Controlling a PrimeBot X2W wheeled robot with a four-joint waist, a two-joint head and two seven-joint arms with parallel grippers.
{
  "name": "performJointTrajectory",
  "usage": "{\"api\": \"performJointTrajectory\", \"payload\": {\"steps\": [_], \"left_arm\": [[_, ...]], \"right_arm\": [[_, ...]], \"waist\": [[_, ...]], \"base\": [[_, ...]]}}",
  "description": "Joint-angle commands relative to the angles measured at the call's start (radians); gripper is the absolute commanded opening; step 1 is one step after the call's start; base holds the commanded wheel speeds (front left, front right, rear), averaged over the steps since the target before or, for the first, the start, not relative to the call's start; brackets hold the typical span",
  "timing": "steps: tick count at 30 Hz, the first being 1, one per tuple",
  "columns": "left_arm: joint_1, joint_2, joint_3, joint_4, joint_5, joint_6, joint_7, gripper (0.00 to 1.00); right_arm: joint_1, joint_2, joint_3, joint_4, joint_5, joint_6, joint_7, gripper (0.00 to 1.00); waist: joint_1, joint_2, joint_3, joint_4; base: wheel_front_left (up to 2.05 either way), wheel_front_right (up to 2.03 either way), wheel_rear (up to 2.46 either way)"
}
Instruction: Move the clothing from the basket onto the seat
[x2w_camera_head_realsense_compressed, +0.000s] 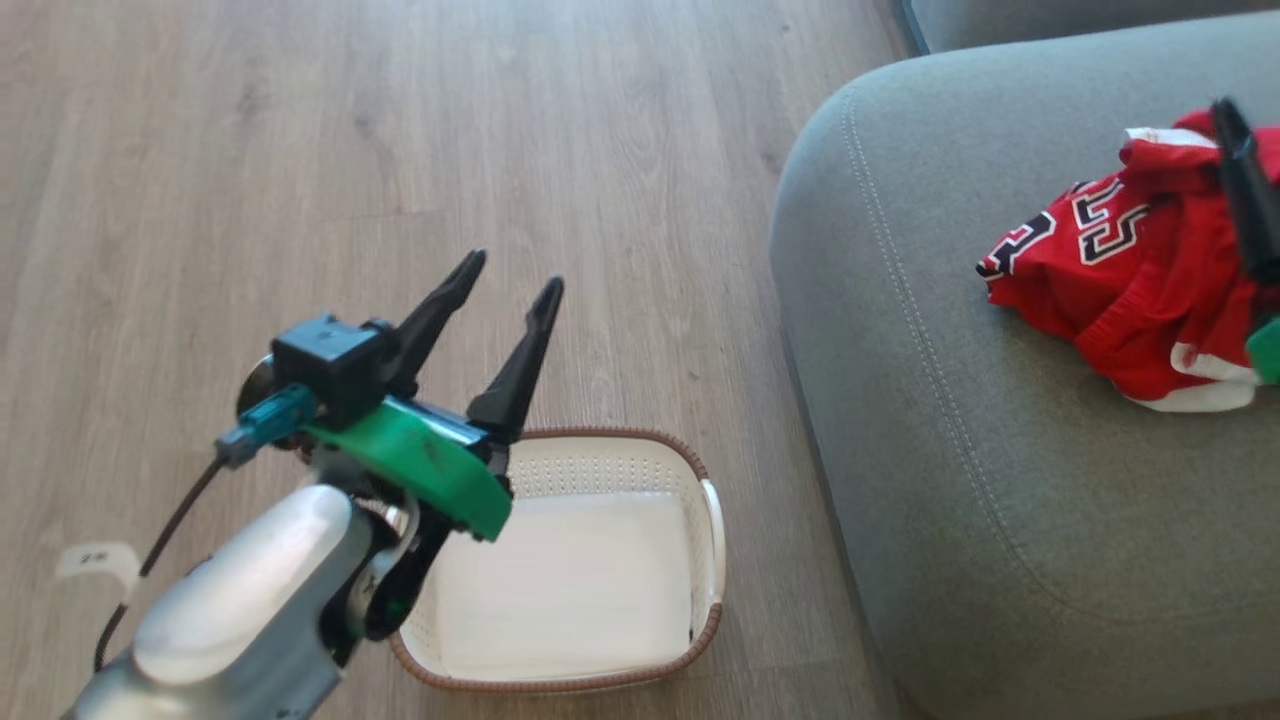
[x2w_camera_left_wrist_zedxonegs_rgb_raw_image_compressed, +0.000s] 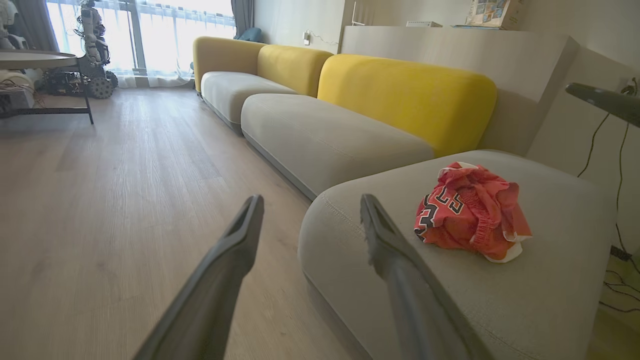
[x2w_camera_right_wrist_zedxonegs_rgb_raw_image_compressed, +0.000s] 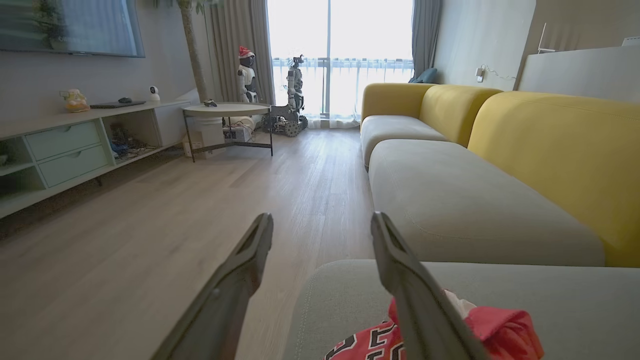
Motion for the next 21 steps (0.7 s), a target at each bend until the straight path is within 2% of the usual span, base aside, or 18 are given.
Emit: {"api": "performJointTrajectory", "payload": {"steps": [1, 7, 12, 21], "left_arm": [[-0.021, 0.041, 0.06, -0.031, -0.006, 0.009, -0.012, 1.0], [0.024, 0.065, 0.091, -0.038, -0.01, 0.035, -0.028, 1.0], [0.067, 0.079, 0.115, -0.039, -0.009, 0.047, -0.039, 1.0], [0.159, 0.086, 0.2, -0.046, 0.001, 0.084, -0.049, 1.0]], "right_arm": [[0.014, 0.0, -0.015, -0.051, -0.015, 0.007, -0.013, 1.0], [0.122, 0.099, -0.077, -0.13, -0.082, 0.007, -0.042, 1.0], [0.201, 0.151, -0.101, -0.17, -0.144, 0.007, -0.066, 1.0], [0.3, 0.229, -0.09, -0.194, -0.176, 0.007, -0.125, 1.0]], "waist": [[0.0, -0.0001, -0.006, 0.009], [0.0, -0.0001, -0.019, 0.044], [0.0, -0.0001, -0.029, 0.074], [0.0, -0.0001, -0.045, 0.101]], "base": [[0.0, 0.0, 0.0], [0.0, 0.0, 0.0], [0.0, 0.0, 0.0], [0.0, 0.0, 0.0]]}}
